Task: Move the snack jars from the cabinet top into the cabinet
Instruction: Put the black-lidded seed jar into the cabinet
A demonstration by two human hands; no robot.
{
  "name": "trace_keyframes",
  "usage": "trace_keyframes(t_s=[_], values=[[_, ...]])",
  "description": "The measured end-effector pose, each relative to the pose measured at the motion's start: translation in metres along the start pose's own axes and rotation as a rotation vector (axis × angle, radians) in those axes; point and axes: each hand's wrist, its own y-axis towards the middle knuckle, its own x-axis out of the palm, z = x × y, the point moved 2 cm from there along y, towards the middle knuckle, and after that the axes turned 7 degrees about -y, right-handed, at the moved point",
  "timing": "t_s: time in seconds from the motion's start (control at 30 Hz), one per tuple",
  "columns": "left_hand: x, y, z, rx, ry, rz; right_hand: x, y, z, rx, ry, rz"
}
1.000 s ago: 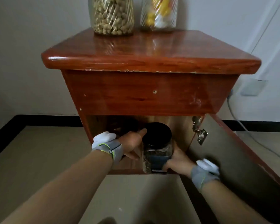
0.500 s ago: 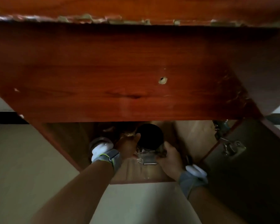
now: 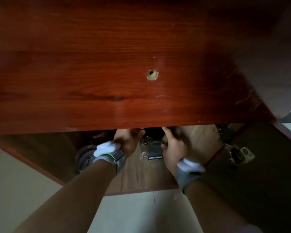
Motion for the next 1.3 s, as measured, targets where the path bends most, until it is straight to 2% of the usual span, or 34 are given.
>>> trace_keyframes(t_s=[0.07, 0.17, 0.23, 0.3, 0.37, 0.47, 0.67, 0.83, 0.93, 0.97, 1.1, 1.3], values=[[0.001, 0.003, 0.003, -0.005, -0.027, -0.078, 0.001, 0.008, -0.006, 0.01, -0.034, -0.004], [-0.006, 0.007, 0.008, 0.063, 0.357, -0.17, 0.004, 0.017, -0.014, 0.009, -0.023, -0.01], [-0.01, 0.008, 0.009, 0.075, 0.494, -0.2, 0.005, 0.022, -0.017, 0.004, -0.013, -0.006], [-0.009, 0.006, 0.007, 0.084, 0.491, -0.177, 0.006, 0.025, -0.019, -0.005, 0.022, 0.003], [-0.007, 0.004, 0.006, 0.177, 0.442, -0.085, 0.006, 0.026, -0.021, -0.024, 0.035, 0.009], [-0.011, 0.007, 0.001, 0.227, 0.581, -0.073, 0.005, 0.027, -0.022, -0.052, 0.016, 0.008], [-0.021, -0.008, 0.016, 0.176, 0.663, -0.227, -0.011, 0.008, -0.02, -0.085, 0.024, 0.022], [-0.045, -0.042, 0.054, 0.313, 0.808, -0.284, -0.046, -0.03, -0.019, -0.132, 0.028, -0.069], [-0.06, -0.065, 0.076, 0.233, 0.759, -0.41, -0.068, -0.049, -0.022, -0.172, 0.13, -0.101], [-0.063, -0.07, 0.08, 0.216, 0.748, -0.414, -0.072, -0.053, -0.022, -0.186, 0.146, -0.109], [-0.106, -0.123, 0.135, 0.322, 0.839, -0.255, -0.132, -0.098, -0.033, -0.353, 0.129, -0.065], [-0.166, -0.187, 0.208, 0.454, 0.838, -0.145, -0.225, -0.152, -0.055, -0.558, -0.041, 0.083]])
